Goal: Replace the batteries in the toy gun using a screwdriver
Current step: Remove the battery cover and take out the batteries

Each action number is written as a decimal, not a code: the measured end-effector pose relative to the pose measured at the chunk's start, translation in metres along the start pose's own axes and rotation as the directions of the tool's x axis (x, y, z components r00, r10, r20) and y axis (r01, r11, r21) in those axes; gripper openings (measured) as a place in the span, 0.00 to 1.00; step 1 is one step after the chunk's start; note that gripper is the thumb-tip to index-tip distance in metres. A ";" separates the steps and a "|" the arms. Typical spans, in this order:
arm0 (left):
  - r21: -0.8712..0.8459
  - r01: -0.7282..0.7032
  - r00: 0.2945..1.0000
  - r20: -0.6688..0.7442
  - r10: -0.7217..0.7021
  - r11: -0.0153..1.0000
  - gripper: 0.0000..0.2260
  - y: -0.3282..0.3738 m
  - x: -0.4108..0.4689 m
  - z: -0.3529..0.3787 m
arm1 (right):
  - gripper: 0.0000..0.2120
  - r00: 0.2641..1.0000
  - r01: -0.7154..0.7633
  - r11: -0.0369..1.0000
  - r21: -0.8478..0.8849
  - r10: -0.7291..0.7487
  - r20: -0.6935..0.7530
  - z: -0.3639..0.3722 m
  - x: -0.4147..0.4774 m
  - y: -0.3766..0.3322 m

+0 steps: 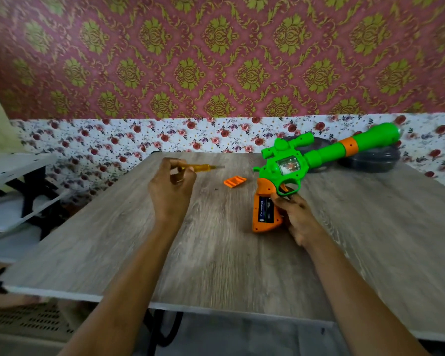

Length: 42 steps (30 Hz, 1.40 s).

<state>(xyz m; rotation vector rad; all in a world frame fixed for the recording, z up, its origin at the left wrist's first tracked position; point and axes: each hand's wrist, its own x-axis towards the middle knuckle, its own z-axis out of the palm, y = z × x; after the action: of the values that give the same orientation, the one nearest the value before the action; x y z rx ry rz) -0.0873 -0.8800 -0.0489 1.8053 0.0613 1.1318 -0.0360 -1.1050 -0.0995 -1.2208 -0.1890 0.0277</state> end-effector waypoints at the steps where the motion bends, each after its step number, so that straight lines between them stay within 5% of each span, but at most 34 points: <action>1: -0.122 0.005 1.000 0.009 -0.004 0.993 0.01 0.007 -0.008 -0.001 | 0.09 1.000 0.004 1.000 -0.004 -0.004 0.008 0.000 0.000 0.000; 3: -0.289 0.026 0.998 0.061 -0.008 0.957 0.04 0.021 -0.025 0.000 | 0.10 1.000 0.013 1.000 0.000 -0.013 0.027 0.000 -0.002 -0.001; 7: -0.364 -0.073 0.987 0.108 0.120 0.928 0.05 0.038 -0.047 0.015 | 0.14 0.998 0.027 1.000 0.000 -0.027 0.061 -0.002 -0.005 0.001; 13: -0.192 -0.356 0.914 0.132 0.383 0.915 0.12 0.030 -0.062 0.041 | 0.19 0.995 0.018 0.999 0.045 -0.022 0.096 -0.004 -0.001 0.004; 18: -0.230 -0.382 0.909 0.080 0.408 0.895 0.10 0.018 -0.061 0.045 | 0.19 0.994 0.039 0.999 -0.001 -0.039 0.105 -0.006 0.002 0.006; 31: -0.161 -0.457 0.853 0.202 0.482 0.875 0.09 0.018 -0.071 0.045 | 0.15 0.991 0.040 0.998 -0.039 -0.035 0.132 -0.004 0.001 0.007; 38: -0.076 -0.648 0.720 0.260 0.643 0.757 0.13 0.030 -0.075 0.044 | 0.17 0.999 0.022 1.000 -0.021 -0.021 0.028 -0.001 0.004 0.006; 42: -0.104 -0.583 0.754 0.299 0.585 0.805 0.13 0.024 -0.076 0.045 | 0.14 1.000 0.008 0.999 -0.033 -0.008 0.011 -0.002 0.002 0.004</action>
<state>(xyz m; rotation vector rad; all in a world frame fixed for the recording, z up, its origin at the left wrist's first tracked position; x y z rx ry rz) -0.1082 -0.9610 -0.0856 2.0443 -0.7545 1.2318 -0.0331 -1.1051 -0.1031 -1.2528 -0.2050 0.0244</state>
